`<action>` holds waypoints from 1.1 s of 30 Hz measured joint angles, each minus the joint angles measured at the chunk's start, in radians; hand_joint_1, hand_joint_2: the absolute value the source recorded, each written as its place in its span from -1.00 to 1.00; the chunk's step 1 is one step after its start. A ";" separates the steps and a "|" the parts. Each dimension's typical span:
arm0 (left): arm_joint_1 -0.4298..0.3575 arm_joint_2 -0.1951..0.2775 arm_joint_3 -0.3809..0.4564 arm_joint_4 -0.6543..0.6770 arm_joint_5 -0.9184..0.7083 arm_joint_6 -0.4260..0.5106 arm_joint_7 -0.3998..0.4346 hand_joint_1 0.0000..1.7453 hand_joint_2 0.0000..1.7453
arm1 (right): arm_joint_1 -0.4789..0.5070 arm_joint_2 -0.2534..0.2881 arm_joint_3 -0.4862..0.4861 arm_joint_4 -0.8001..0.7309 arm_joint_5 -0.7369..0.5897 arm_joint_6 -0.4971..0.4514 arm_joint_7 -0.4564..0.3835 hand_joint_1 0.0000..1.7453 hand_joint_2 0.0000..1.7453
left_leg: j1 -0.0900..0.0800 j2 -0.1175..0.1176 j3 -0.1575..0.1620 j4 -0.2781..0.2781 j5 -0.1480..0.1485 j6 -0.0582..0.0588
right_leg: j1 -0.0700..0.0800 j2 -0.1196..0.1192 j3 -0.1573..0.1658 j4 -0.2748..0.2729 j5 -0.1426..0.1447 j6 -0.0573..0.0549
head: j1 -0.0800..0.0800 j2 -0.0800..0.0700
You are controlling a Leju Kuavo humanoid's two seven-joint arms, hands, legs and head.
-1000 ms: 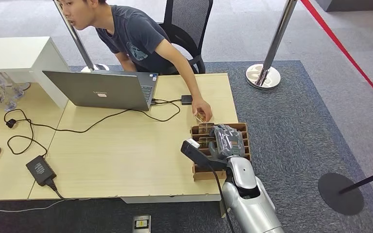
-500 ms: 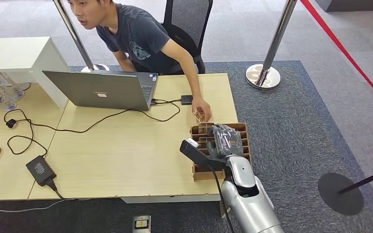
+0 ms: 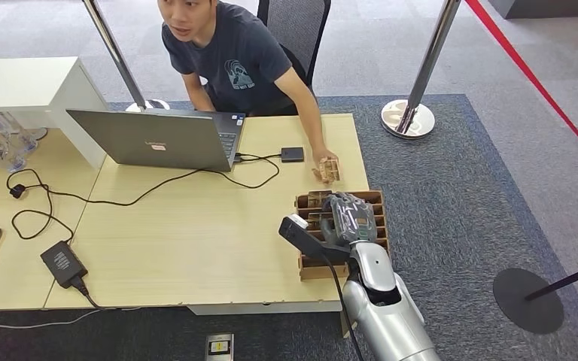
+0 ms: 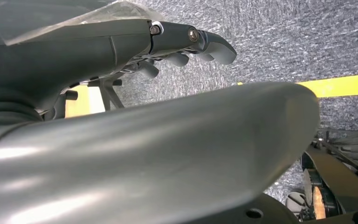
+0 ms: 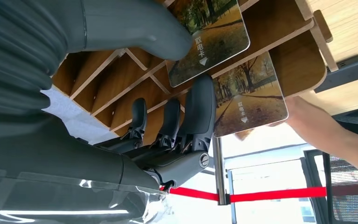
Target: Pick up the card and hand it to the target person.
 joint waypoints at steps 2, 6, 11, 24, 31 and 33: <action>0.000 0.000 -0.002 0.000 -0.001 -0.002 0.000 -1.00 -1.00 | 0.000 -0.001 0.001 0.000 0.000 0.000 0.002 0.10 1.00 | 0.000 0.000 0.000 0.000 0.000 0.000 | 0.000 0.000 0.000 0.000 0.000 0.000 | 0.000 0.000; 0.000 0.000 -0.003 0.000 -0.004 -0.003 0.000 -1.00 -1.00 | 0.002 -0.002 0.001 -0.002 0.000 0.001 0.005 0.09 1.00 | 0.000 0.000 0.000 0.000 0.000 0.000 | 0.000 0.000 0.000 0.000 0.000 0.000 | 0.000 0.000; 0.000 0.000 -0.004 0.000 -0.009 -0.005 0.000 -1.00 -1.00 | 0.002 -0.002 0.002 -0.005 0.002 0.009 0.007 0.09 1.00 | 0.000 0.000 0.000 0.000 0.000 0.000 | 0.000 0.000 0.000 0.000 0.000 0.000 | 0.000 0.000; -0.001 0.002 -0.020 0.000 -0.016 -0.011 0.000 -1.00 -1.00 | 0.002 -0.003 0.011 -0.011 0.018 0.034 0.013 0.28 1.00 | 0.000 0.000 0.001 0.000 0.000 0.000 | 0.000 0.000 0.001 0.000 0.000 0.000 | 0.000 0.000; -0.001 0.003 -0.023 0.000 -0.016 -0.012 0.002 -1.00 -1.00 | 0.002 -0.003 0.018 -0.010 0.020 0.041 0.013 0.78 1.00 | 0.000 0.000 0.002 0.000 0.000 0.000 | 0.000 0.000 0.002 0.000 0.000 0.000 | 0.000 0.000; -0.001 0.003 -0.023 0.000 -0.016 -0.012 0.003 -1.00 -1.00 | 0.002 -0.003 0.019 -0.010 0.020 0.043 0.014 0.95 1.00 | 0.000 0.000 0.002 0.000 0.000 0.000 | 0.000 0.000 0.002 0.000 0.000 0.000 | 0.000 0.000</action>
